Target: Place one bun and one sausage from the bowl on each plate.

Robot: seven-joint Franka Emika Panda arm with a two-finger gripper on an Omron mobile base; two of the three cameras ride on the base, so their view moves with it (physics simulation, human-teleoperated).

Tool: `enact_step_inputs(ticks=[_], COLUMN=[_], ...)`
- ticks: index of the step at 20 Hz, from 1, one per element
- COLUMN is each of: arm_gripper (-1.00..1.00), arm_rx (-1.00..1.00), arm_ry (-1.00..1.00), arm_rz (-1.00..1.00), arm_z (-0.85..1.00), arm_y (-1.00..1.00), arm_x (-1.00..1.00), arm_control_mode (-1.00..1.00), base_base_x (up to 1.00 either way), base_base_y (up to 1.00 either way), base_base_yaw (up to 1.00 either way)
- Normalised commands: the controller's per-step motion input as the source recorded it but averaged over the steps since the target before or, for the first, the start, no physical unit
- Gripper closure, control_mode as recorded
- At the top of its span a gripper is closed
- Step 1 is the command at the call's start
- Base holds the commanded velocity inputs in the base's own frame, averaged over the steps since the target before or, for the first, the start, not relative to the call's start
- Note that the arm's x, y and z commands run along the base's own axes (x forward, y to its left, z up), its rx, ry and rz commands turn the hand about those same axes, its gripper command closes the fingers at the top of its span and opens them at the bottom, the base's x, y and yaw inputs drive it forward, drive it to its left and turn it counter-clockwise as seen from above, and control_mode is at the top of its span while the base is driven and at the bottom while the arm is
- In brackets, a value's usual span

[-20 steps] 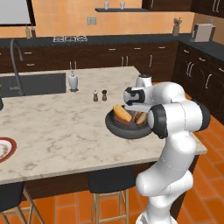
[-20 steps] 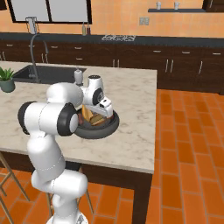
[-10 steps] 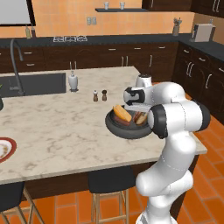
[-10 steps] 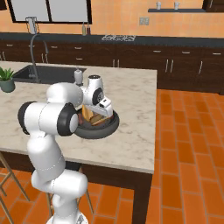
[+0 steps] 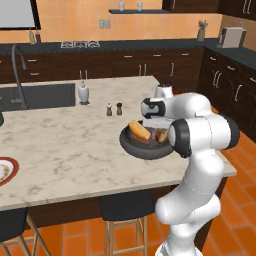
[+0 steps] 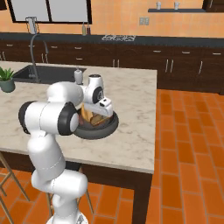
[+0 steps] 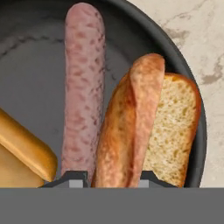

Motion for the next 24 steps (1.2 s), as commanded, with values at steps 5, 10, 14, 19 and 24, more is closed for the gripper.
enact_step_inputs(ticks=[5, 10, 14, 19, 24], arm_gripper=[1.0, 1.0, 1.0, 1.0, 1.0], arm_rx=[0.0, 0.0, 0.0, 0.0, 0.0], arm_ry=[0.03, -0.12, -0.22, 0.08, 0.14], arm_rz=[0.01, 0.03, 0.19, 0.19, 0.04], arm_z=[0.51, 0.54, 0.38, 0.43, 0.4], arm_y=[-0.09, 0.0, 0.0, 0.0, 0.07], arm_x=[-0.18, -0.82, -1.0, -0.98, -0.64], arm_control_mode=[-1.0, -1.0, -1.0, -1.0, -1.0], base_base_x=[0.0, 0.0, 0.0, 0.0, 0.0], base_base_y=[0.0, 0.0, 0.0, 0.0, 0.0], base_base_yaw=[0.0, 0.0, 0.0, 0.0, 0.0])
